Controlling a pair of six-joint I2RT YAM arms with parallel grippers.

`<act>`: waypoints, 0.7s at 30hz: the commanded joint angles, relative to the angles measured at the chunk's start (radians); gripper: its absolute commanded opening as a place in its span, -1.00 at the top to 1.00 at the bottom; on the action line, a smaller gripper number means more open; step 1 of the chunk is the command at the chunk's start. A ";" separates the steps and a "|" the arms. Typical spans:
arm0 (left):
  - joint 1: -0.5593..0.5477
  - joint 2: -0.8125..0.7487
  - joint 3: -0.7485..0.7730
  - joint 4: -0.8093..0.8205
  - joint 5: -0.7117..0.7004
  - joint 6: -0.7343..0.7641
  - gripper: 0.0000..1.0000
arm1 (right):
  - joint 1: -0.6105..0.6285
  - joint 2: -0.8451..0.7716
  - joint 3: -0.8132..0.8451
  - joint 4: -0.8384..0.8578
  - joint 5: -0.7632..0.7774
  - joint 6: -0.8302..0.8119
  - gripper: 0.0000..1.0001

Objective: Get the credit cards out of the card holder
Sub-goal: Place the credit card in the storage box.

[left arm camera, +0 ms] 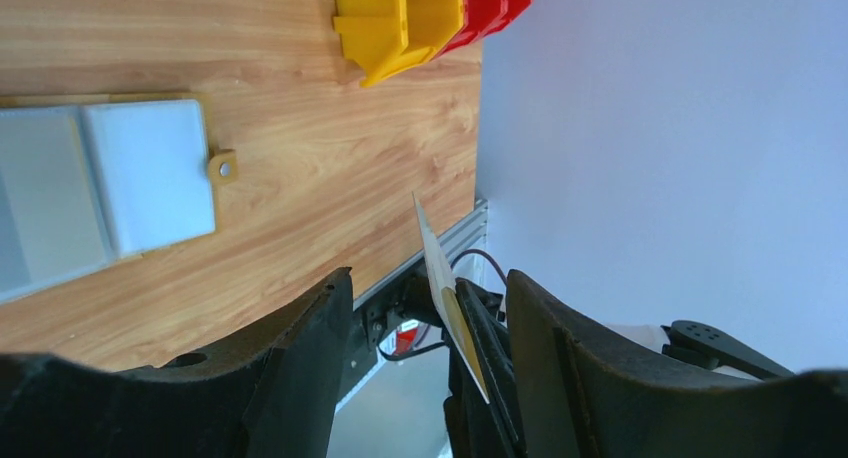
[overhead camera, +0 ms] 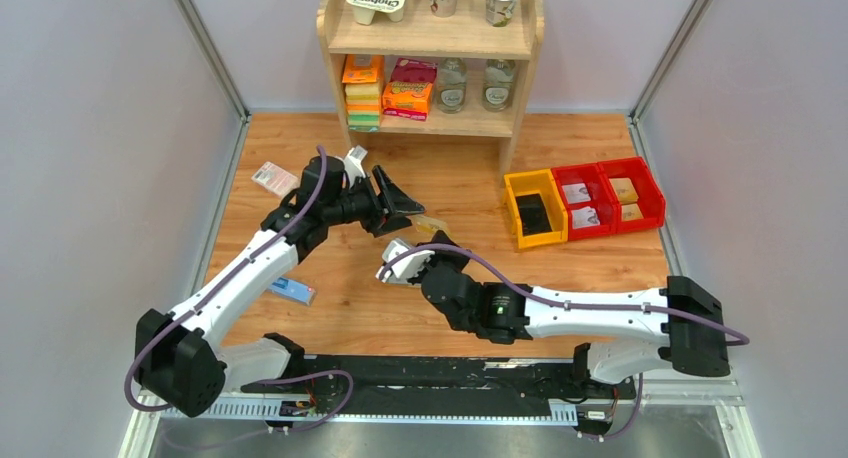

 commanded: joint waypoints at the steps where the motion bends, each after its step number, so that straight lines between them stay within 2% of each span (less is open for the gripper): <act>1: 0.000 0.008 -0.013 0.060 0.053 -0.044 -0.31 | 0.012 0.037 0.024 0.150 0.080 -0.092 1.00; 4: 0.001 0.013 -0.020 0.082 0.053 -0.054 -0.27 | 0.018 0.047 0.012 0.205 0.089 -0.130 1.00; 6: 0.000 0.016 -0.025 0.106 0.059 -0.064 -0.09 | 0.021 0.054 0.010 0.213 0.088 -0.135 1.00; 7: 0.001 0.017 -0.030 0.109 0.057 -0.065 0.12 | 0.022 0.057 0.009 0.214 0.089 -0.135 1.00; 10: 0.001 0.019 -0.036 0.152 0.057 -0.070 0.50 | 0.021 0.061 0.001 0.221 0.088 -0.129 1.00; 11: 0.001 0.020 -0.042 0.161 0.059 -0.073 0.75 | 0.021 0.061 0.001 0.213 0.086 -0.112 1.00; 12: 0.001 0.019 -0.047 0.193 0.059 -0.080 0.88 | 0.021 0.058 0.001 0.198 0.075 -0.089 1.00; 13: 0.000 0.017 -0.059 0.212 0.059 -0.087 1.00 | 0.019 0.046 0.001 0.176 0.054 -0.057 1.00; 15: 0.001 0.014 -0.070 0.238 0.059 -0.088 1.00 | 0.019 0.026 0.003 0.141 0.026 0.009 0.96; 16: 0.001 0.013 -0.073 0.282 0.059 -0.082 1.00 | 0.018 0.015 0.007 0.114 0.008 0.052 0.85; 17: 0.000 0.010 -0.077 0.289 0.056 -0.079 1.00 | 0.015 0.005 0.012 0.089 -0.009 0.093 0.67; 19: 0.000 0.002 -0.089 0.332 0.047 -0.073 1.00 | 0.010 -0.018 0.016 0.034 -0.052 0.182 0.12; 21: 0.001 -0.007 -0.106 0.371 0.033 -0.076 1.00 | 0.004 -0.049 0.007 0.017 -0.078 0.294 -0.27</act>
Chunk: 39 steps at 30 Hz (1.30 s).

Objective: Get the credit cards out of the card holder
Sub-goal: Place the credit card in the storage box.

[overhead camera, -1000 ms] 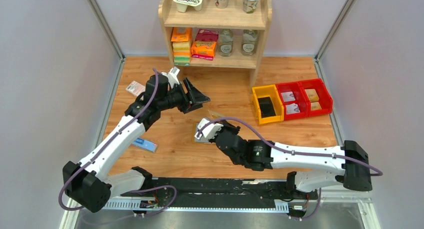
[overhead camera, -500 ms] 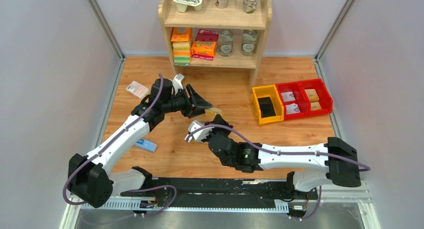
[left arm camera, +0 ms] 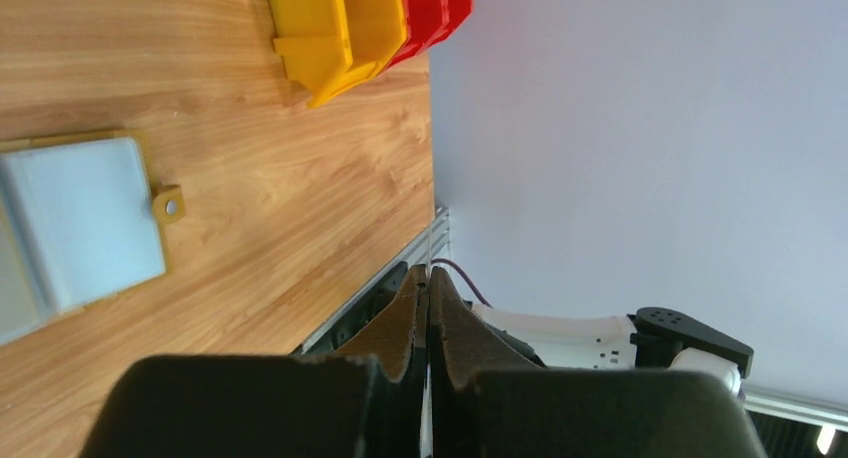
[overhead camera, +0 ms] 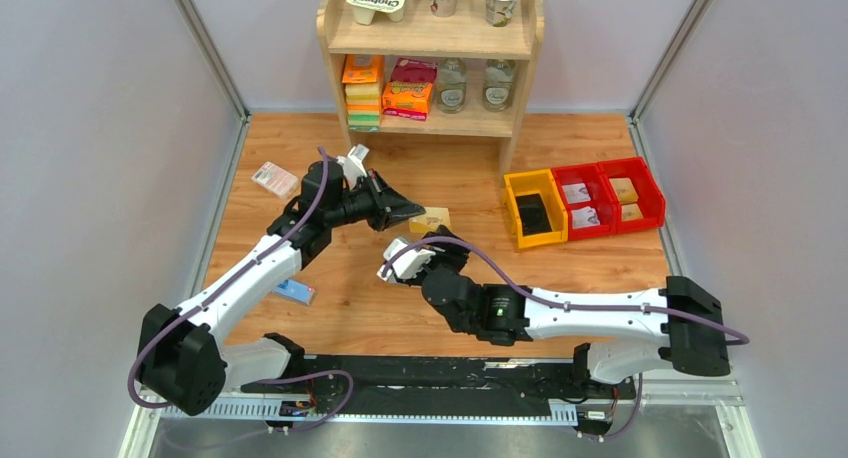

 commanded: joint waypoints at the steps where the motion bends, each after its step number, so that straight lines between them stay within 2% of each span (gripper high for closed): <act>1: 0.000 -0.030 -0.030 0.171 -0.026 0.003 1.00 | -0.010 -0.101 0.002 -0.050 -0.083 0.275 -0.38; 6: 0.000 -0.054 -0.081 0.300 -0.069 -0.018 1.00 | -0.033 -0.241 -0.091 -0.003 -0.131 0.491 -1.00; 14: 0.003 -0.062 -0.194 0.559 -0.121 -0.128 1.00 | -0.229 -0.503 -0.309 0.170 -0.411 0.994 -1.00; 18: 0.002 -0.071 -0.249 0.661 -0.173 -0.199 1.00 | -0.327 -0.563 -0.425 0.377 -0.545 1.197 -1.00; 20: 0.002 -0.077 -0.279 0.694 -0.204 -0.234 1.00 | -0.358 -0.554 -0.459 0.498 -0.579 1.264 -0.95; 24: -0.015 -0.074 -0.289 0.733 -0.241 -0.303 1.00 | -0.405 -0.476 -0.459 0.637 -0.646 1.341 -0.74; 28: -0.056 -0.068 -0.294 0.777 -0.284 -0.351 1.00 | -0.438 -0.366 -0.450 0.781 -0.694 1.404 -0.45; 39: -0.099 -0.065 -0.309 0.826 -0.336 -0.379 1.00 | -0.476 -0.237 -0.352 0.870 -0.714 1.416 -0.14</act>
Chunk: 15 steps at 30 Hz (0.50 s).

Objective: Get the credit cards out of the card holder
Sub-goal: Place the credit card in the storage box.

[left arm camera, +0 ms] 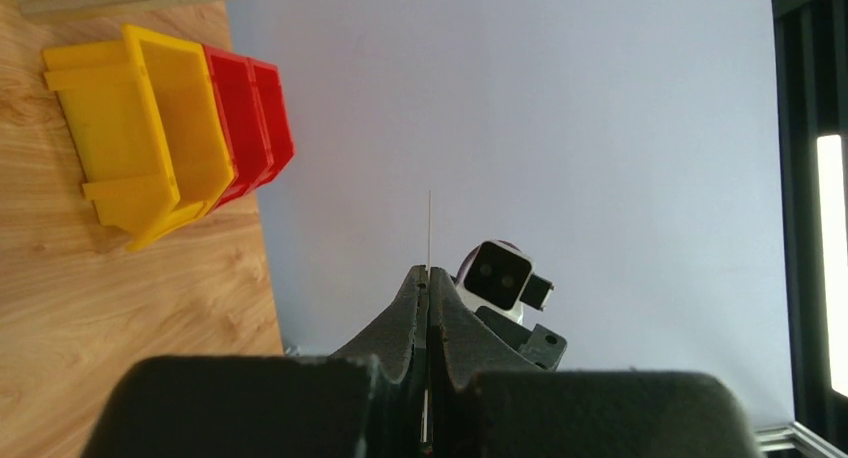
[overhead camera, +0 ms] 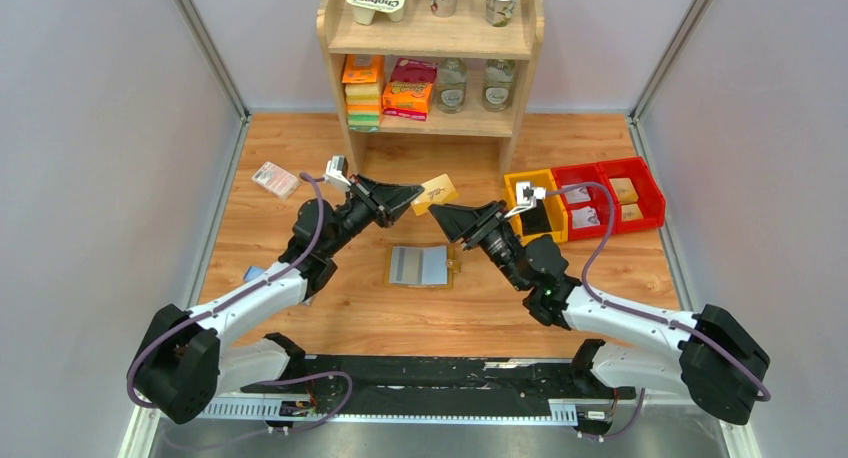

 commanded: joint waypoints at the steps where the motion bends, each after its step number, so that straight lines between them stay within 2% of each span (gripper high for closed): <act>1: -0.016 -0.018 -0.011 0.078 -0.032 -0.028 1.00 | -0.019 0.017 0.065 0.115 0.001 0.027 -0.11; 3: -0.020 -0.011 -0.013 0.089 -0.036 -0.032 1.00 | -0.025 0.026 0.080 0.113 -0.004 0.032 -0.04; 7: -0.020 -0.001 -0.022 0.112 -0.044 -0.044 1.00 | -0.044 0.044 0.086 0.121 -0.019 0.062 0.27; 8: -0.020 0.002 -0.024 0.112 -0.044 -0.046 1.00 | -0.048 0.047 0.086 0.122 -0.024 0.068 0.39; 10: -0.022 0.007 -0.028 0.116 -0.047 -0.052 1.00 | -0.057 0.051 0.086 0.121 -0.037 0.078 0.78; 12: -0.020 0.010 -0.036 0.126 -0.047 -0.057 1.00 | -0.062 0.047 0.083 0.113 -0.037 0.081 1.00; 15: -0.020 0.018 -0.041 0.136 -0.046 -0.055 0.96 | -0.079 0.032 0.079 0.086 -0.039 0.084 1.00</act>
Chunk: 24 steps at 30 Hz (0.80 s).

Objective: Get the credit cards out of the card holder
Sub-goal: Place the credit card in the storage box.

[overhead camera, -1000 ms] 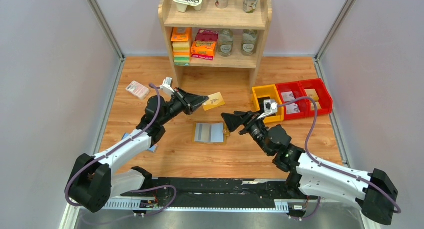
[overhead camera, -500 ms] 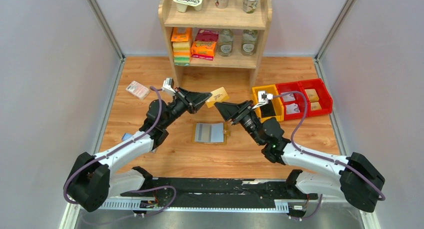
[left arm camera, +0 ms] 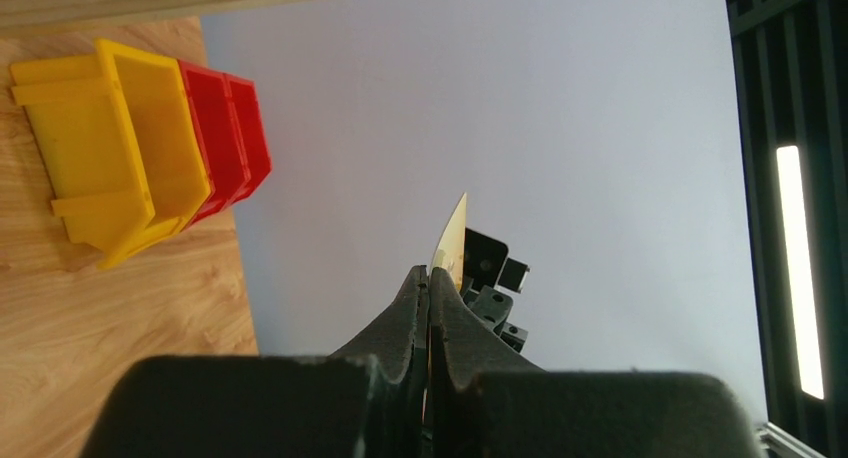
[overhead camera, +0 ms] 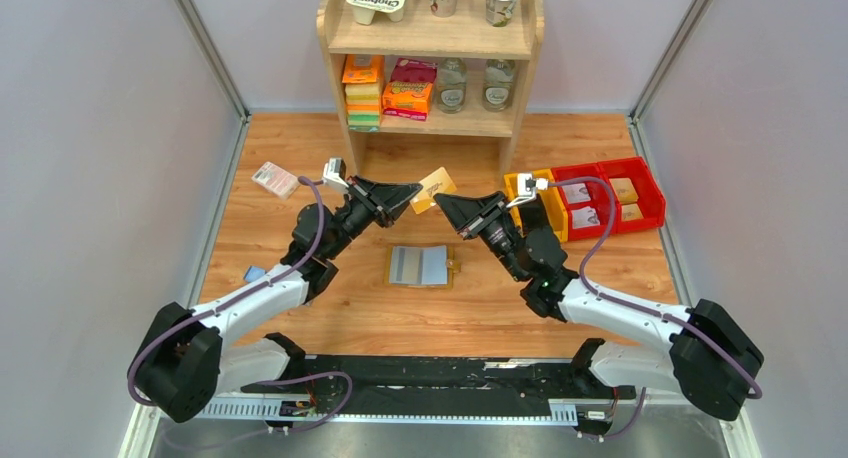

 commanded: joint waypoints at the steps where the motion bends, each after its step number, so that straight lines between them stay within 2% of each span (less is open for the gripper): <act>1: -0.006 0.013 -0.017 0.054 -0.005 -0.018 0.89 | -0.027 -0.028 0.029 0.023 -0.010 0.008 1.00; 3: -0.006 0.013 -0.034 0.057 -0.009 -0.003 0.58 | -0.047 -0.055 0.023 -0.019 -0.027 0.005 1.00; 4: -0.006 0.009 -0.045 0.055 -0.016 0.011 0.33 | -0.059 -0.072 0.021 -0.048 -0.034 0.001 1.00; 7: 0.012 -0.014 -0.057 -0.029 0.004 0.118 0.03 | -0.115 -0.141 0.009 -0.186 -0.056 -0.022 1.00; 8: 0.030 -0.019 -0.060 -0.044 0.013 0.175 0.00 | -0.152 -0.167 0.001 -0.227 -0.062 -0.027 1.00; 12: 0.104 -0.070 -0.044 -0.274 0.090 0.336 -0.15 | -0.325 -0.284 0.027 -0.483 -0.151 -0.073 1.00; 17: 0.147 -0.149 0.059 -0.608 0.098 0.598 -0.25 | -0.641 -0.370 0.105 -0.815 -0.280 -0.188 1.00; 20: 0.147 -0.182 0.127 -0.827 0.061 0.799 -0.28 | -0.818 -0.344 0.170 -0.951 -0.347 -0.255 1.00; 24: 0.147 -0.244 0.173 -0.998 -0.041 0.953 -0.32 | -1.005 -0.240 0.253 -1.027 -0.346 -0.351 1.00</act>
